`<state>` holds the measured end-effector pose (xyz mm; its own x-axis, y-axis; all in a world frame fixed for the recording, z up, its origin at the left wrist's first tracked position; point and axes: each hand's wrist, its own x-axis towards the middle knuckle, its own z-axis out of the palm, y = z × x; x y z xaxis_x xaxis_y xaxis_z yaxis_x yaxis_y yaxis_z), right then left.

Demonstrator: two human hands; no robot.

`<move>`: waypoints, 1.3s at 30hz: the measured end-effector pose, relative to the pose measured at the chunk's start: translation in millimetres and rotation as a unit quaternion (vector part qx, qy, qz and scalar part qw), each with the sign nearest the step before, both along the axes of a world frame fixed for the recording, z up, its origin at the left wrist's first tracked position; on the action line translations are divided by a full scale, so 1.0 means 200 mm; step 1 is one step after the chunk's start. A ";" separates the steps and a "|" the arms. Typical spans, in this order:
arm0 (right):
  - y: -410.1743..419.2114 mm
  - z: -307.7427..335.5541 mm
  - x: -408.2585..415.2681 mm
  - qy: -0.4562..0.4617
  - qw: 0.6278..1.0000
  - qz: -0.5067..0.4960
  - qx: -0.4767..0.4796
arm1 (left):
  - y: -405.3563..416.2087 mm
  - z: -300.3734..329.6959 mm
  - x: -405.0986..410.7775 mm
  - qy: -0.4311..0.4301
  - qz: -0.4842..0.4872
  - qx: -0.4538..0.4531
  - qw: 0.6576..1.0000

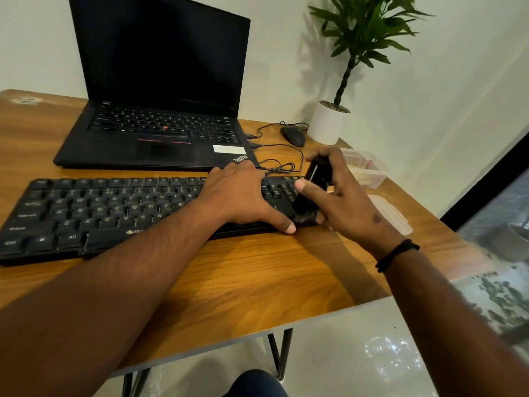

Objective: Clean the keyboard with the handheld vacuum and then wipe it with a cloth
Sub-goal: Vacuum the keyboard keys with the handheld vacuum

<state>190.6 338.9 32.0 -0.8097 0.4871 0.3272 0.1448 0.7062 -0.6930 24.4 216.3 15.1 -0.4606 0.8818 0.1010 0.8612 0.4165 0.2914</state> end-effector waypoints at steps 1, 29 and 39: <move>0.02 0.00 0.00 0.004 1.000 -0.026 0.014 | 0.00 0.00 0.00 0.000 0.001 0.000 1.000; 0.21 0.04 -0.36 -0.012 0.986 -0.114 0.118 | 0.00 0.00 0.00 0.009 -0.001 -0.003 1.000; 0.15 0.06 -0.42 -0.023 1.000 -0.013 0.010 | 0.00 0.00 0.00 0.008 -0.004 -0.001 1.000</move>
